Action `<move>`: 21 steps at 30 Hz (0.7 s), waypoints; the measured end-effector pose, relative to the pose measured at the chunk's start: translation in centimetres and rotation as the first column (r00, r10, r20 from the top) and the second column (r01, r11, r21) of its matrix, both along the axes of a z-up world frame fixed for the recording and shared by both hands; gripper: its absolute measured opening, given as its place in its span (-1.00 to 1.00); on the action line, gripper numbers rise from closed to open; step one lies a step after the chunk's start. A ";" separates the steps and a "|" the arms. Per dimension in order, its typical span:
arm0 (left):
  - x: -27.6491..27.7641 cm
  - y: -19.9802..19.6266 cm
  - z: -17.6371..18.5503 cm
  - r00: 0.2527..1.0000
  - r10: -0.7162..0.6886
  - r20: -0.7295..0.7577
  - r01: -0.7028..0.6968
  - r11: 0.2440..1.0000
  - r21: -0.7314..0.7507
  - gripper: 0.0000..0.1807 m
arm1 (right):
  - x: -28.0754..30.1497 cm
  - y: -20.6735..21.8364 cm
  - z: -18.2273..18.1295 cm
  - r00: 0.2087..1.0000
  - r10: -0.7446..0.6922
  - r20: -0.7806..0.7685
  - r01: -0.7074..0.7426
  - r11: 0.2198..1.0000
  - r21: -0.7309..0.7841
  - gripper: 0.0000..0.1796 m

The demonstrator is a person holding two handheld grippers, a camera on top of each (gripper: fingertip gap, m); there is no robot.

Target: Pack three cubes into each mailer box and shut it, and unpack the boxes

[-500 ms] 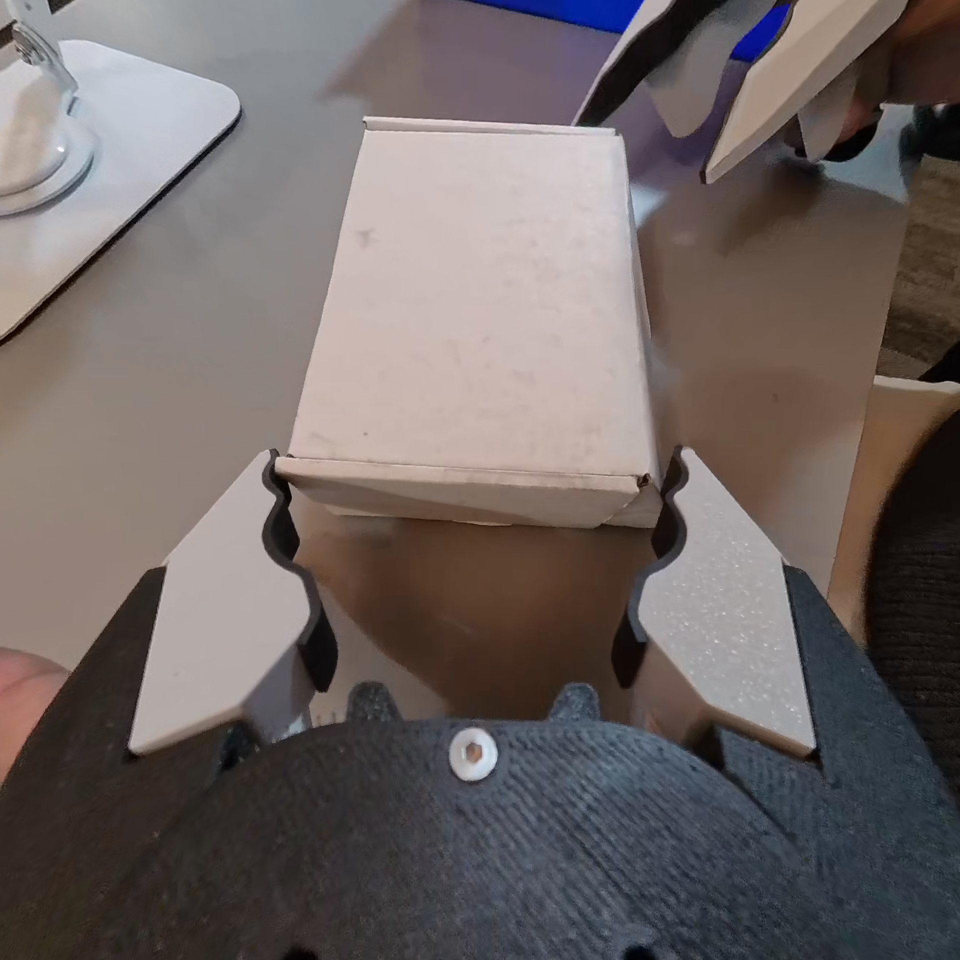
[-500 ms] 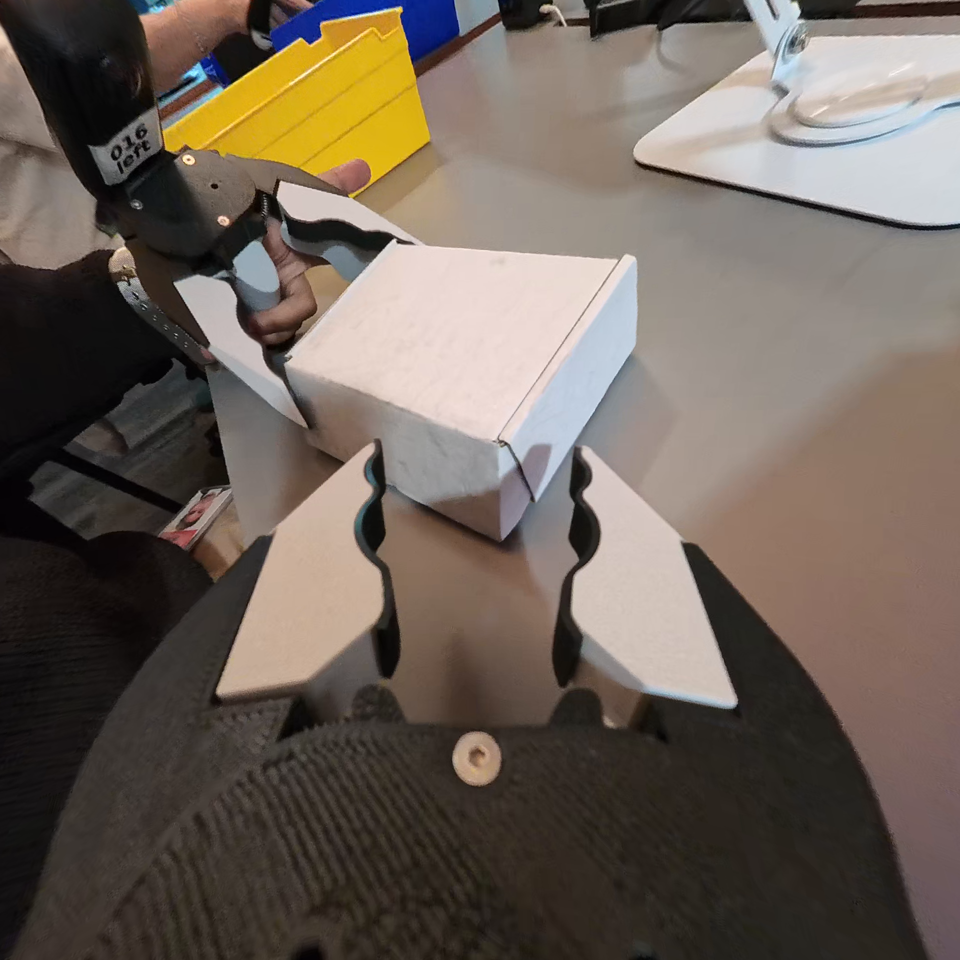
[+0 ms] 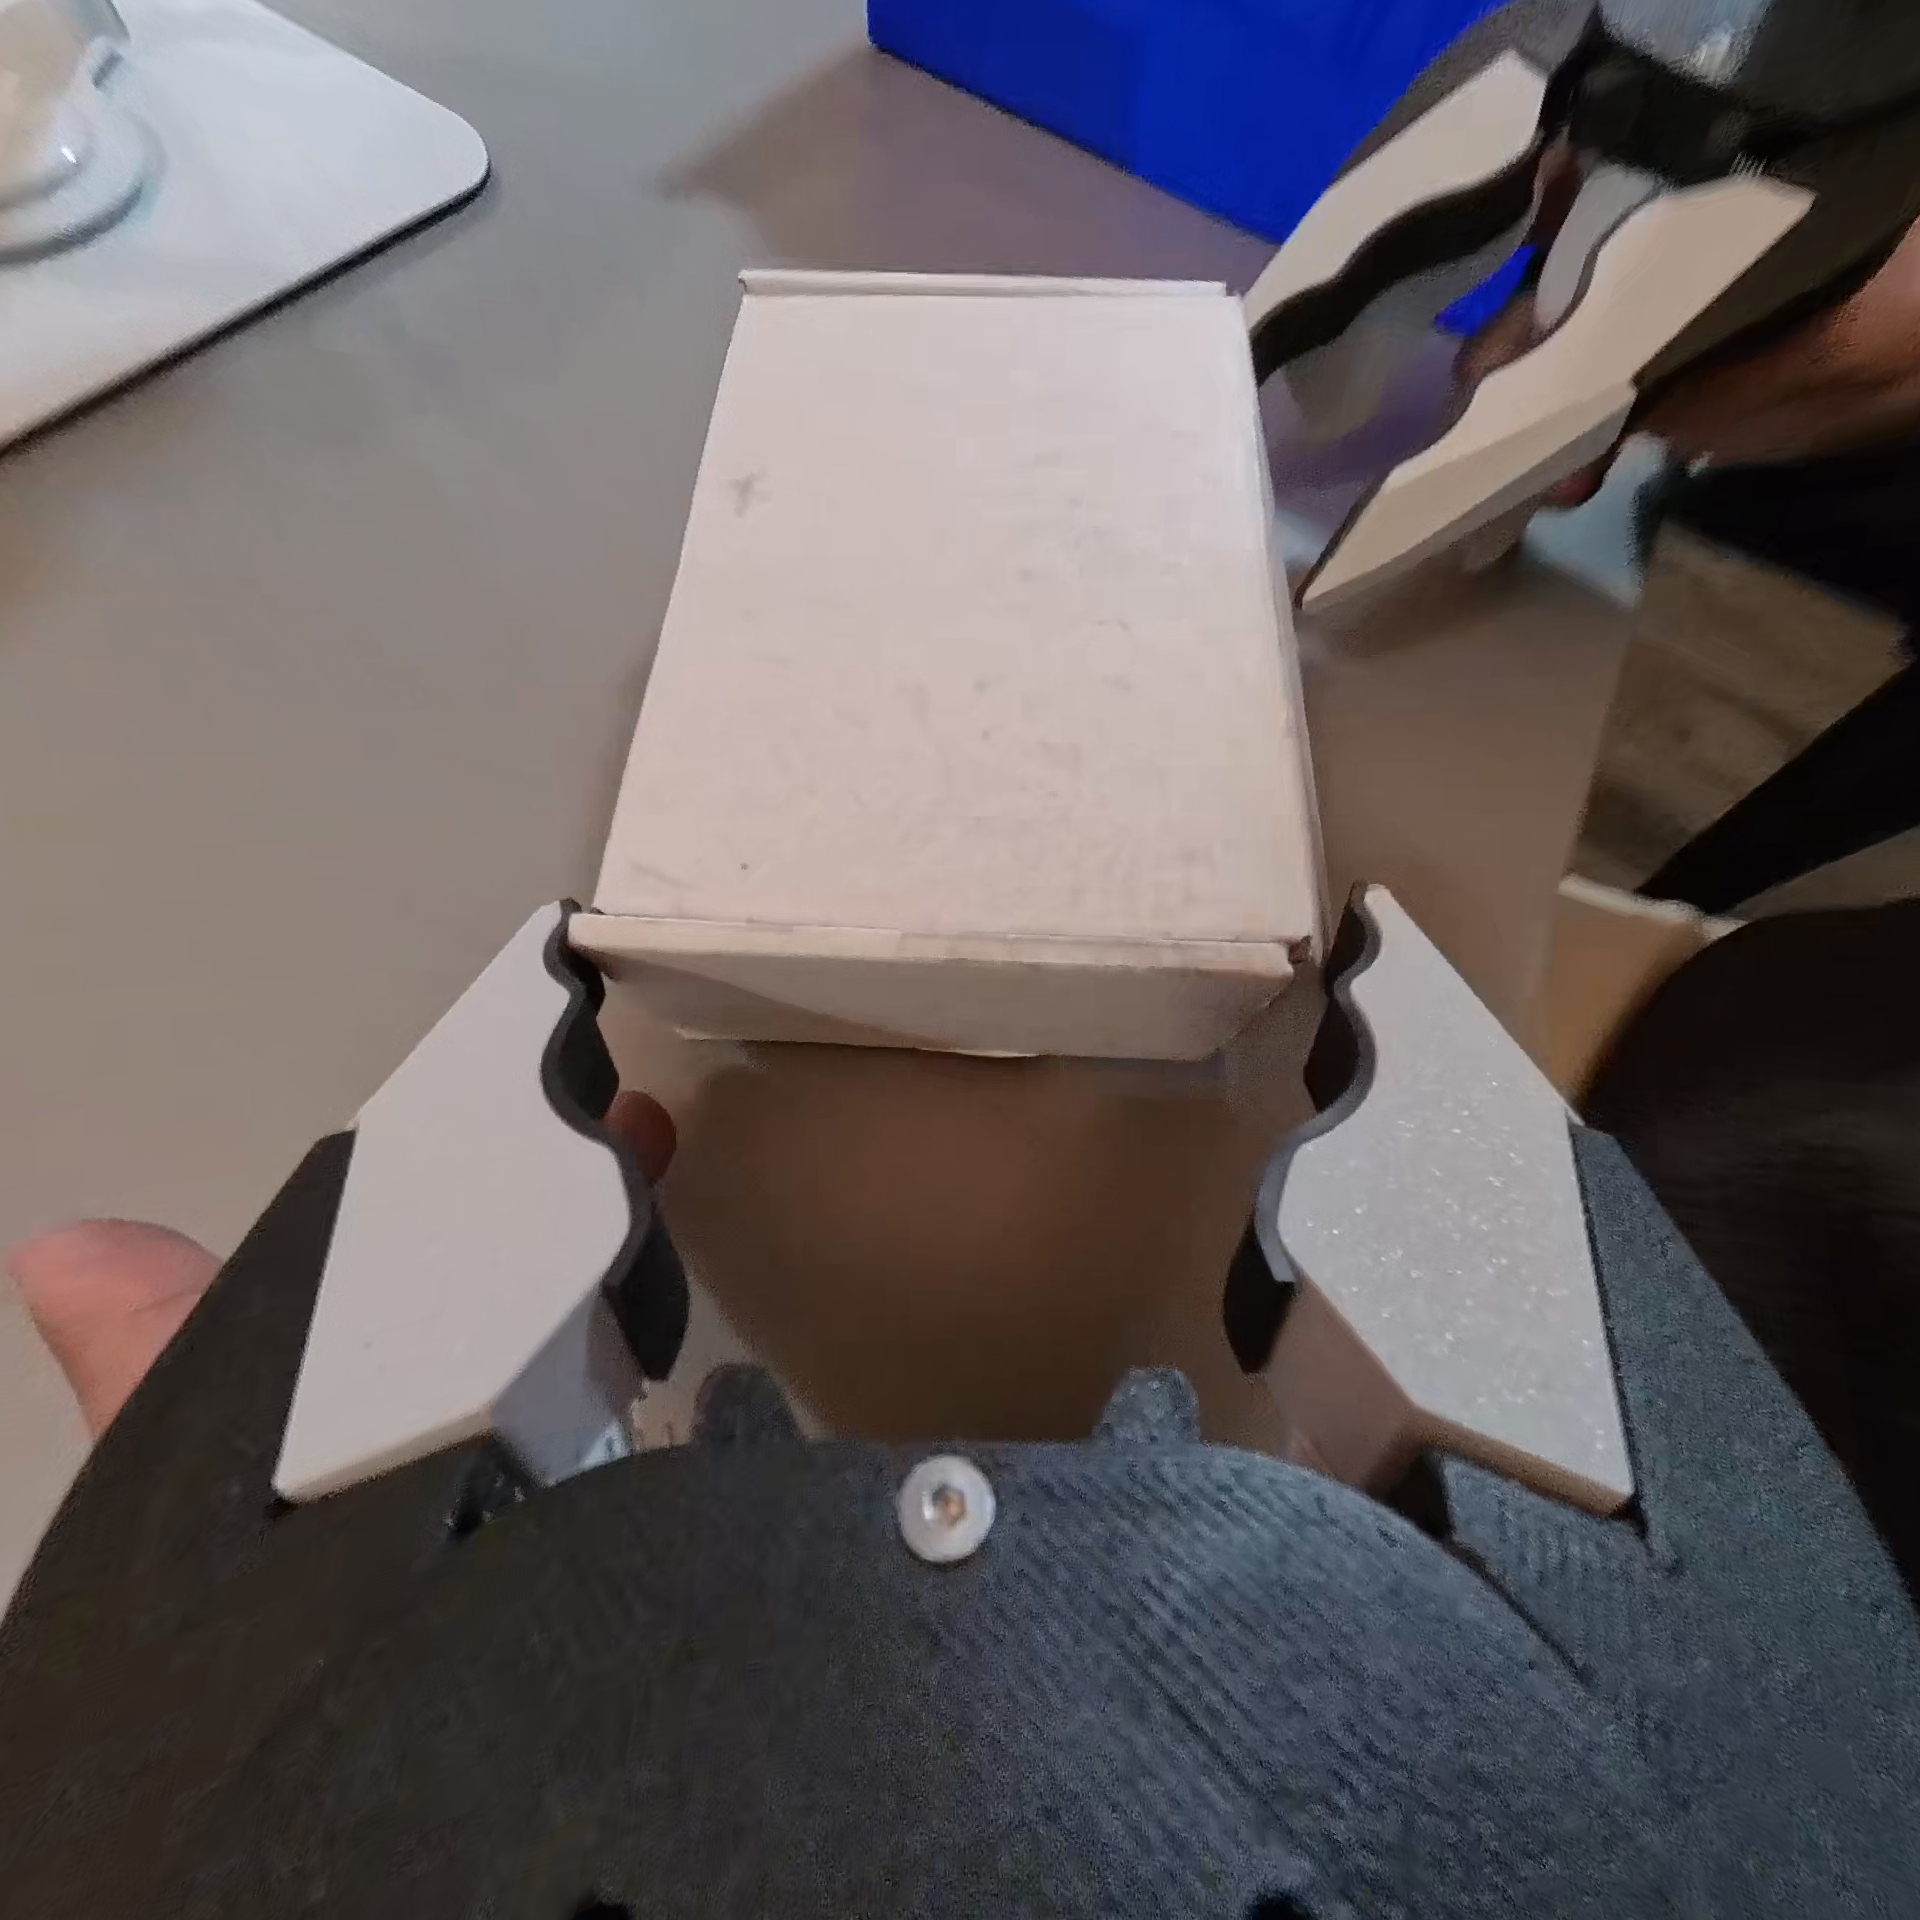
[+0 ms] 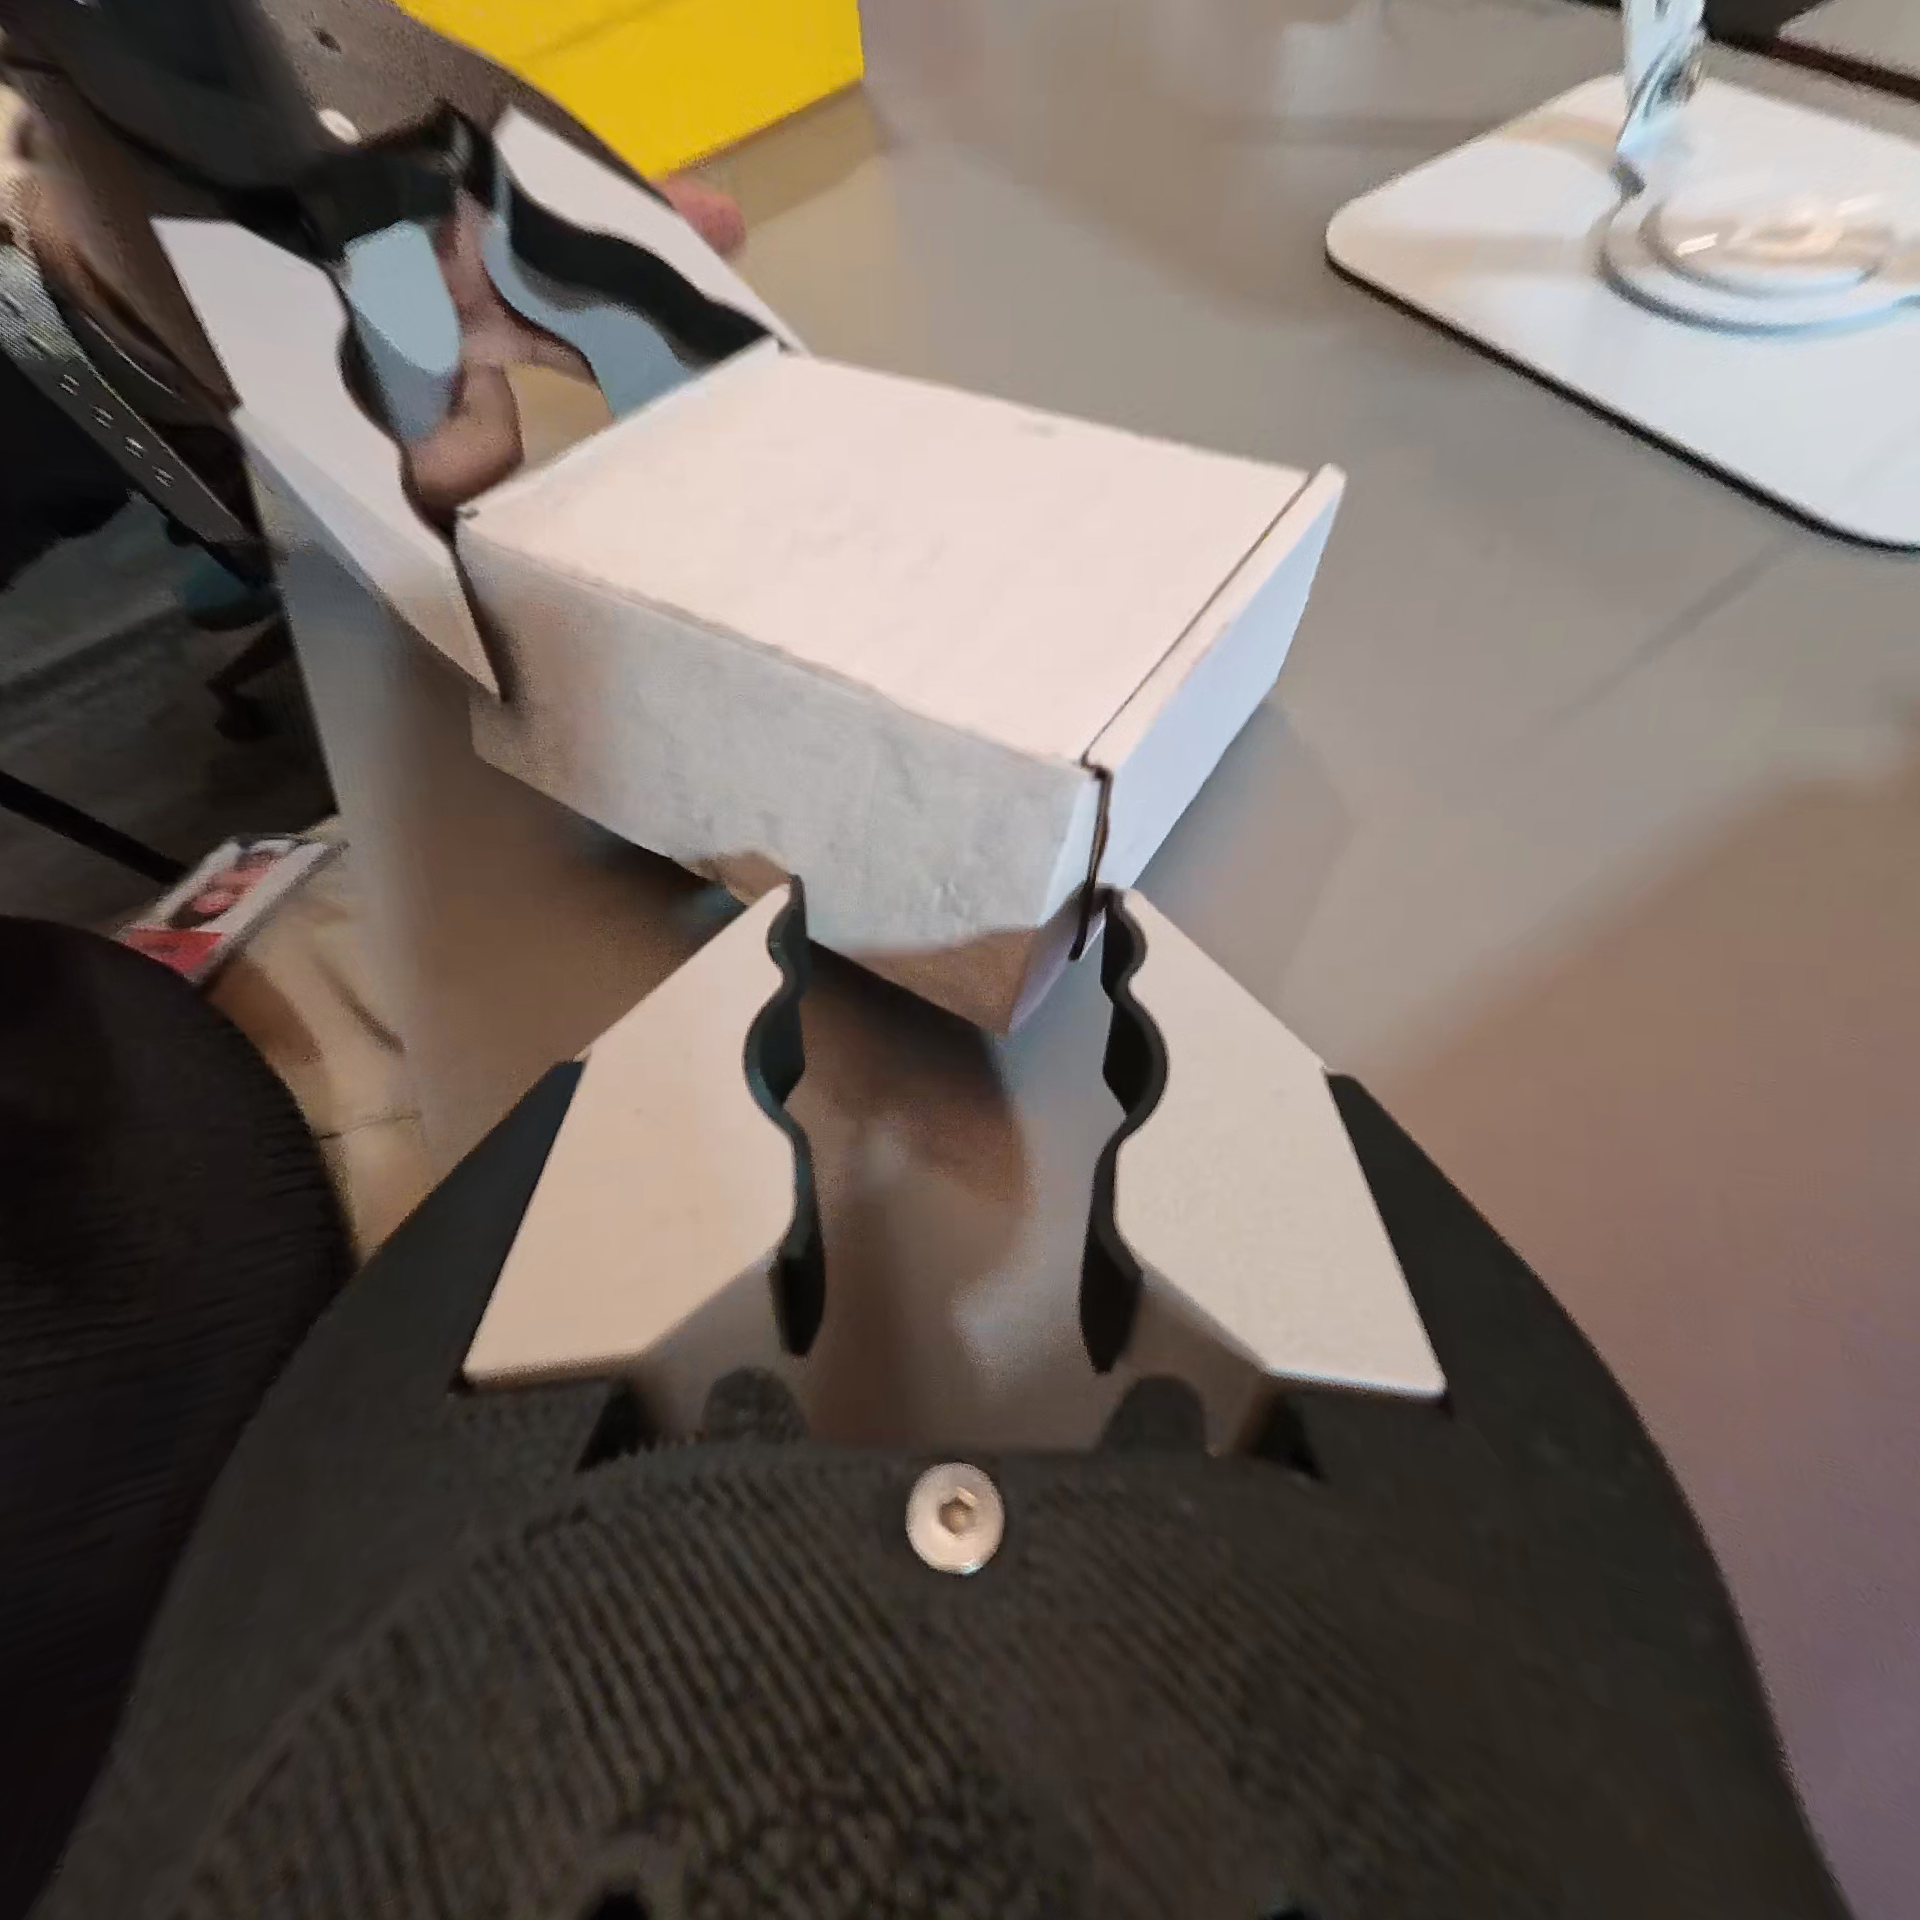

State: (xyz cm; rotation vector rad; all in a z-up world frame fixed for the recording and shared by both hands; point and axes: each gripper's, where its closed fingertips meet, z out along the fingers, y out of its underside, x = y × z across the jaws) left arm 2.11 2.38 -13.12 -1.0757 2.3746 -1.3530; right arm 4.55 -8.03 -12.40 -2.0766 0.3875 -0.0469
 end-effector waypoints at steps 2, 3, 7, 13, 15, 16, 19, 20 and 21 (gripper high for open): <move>-0.5 -0.1 0.7 0.997 0.009 -0.071 -0.016 0.995 -0.095 0.51 | -0.4 0.0 1.1 1.000 0.017 -0.002 -0.017 0.998 0.057 -0.35; -0.6 -0.2 1.0 0.995 0.011 -0.102 -0.025 0.991 -0.133 0.51 | -0.6 0.0 1.5 1.000 0.025 -0.002 -0.025 0.996 0.083 -0.34; -1.0 -0.5 1.6 0.979 0.019 -0.205 -0.069 0.968 -0.241 0.50 | -0.5 0.2 3.4 0.998 0.009 0.060 -0.018 0.987 0.158 -0.17; -0.2 -0.5 2.5 0.922 0.069 -0.381 -0.232 0.886 -0.401 0.50 | 0.3 -0.6 7.2 0.878 -0.094 0.470 0.028 0.989 0.145 0.10; -0.3 -0.5 2.6 0.912 0.062 -0.406 -0.247 0.873 -0.421 0.50 | 0.0 -0.4 7.8 0.779 -0.091 0.621 0.042 0.995 0.093 0.11; -0.3 -0.6 2.6 0.909 0.059 -0.412 -0.248 0.871 -0.424 0.49 | -0.3 -0.1 8.0 0.718 -0.082 0.691 0.051 0.997 0.065 -0.04; -0.4 -0.8 2.6 0.905 0.062 -0.420 -0.256 0.869 -0.424 0.49 | -1.8 1.2 8.5 0.498 -0.050 0.866 0.059 0.998 0.024 -0.52; -0.4 -0.9 2.6 0.905 0.065 -0.420 -0.258 0.869 -0.423 0.49 | -2.7 1.6 8.8 0.422 -0.047 0.906 0.043 0.999 0.032 -0.68; -0.4 -0.9 2.6 0.904 0.067 -0.423 -0.263 0.867 -0.424 0.49 | -3.8 2.1 8.9 0.368 -0.034 0.929 0.008 0.999 0.033 -0.84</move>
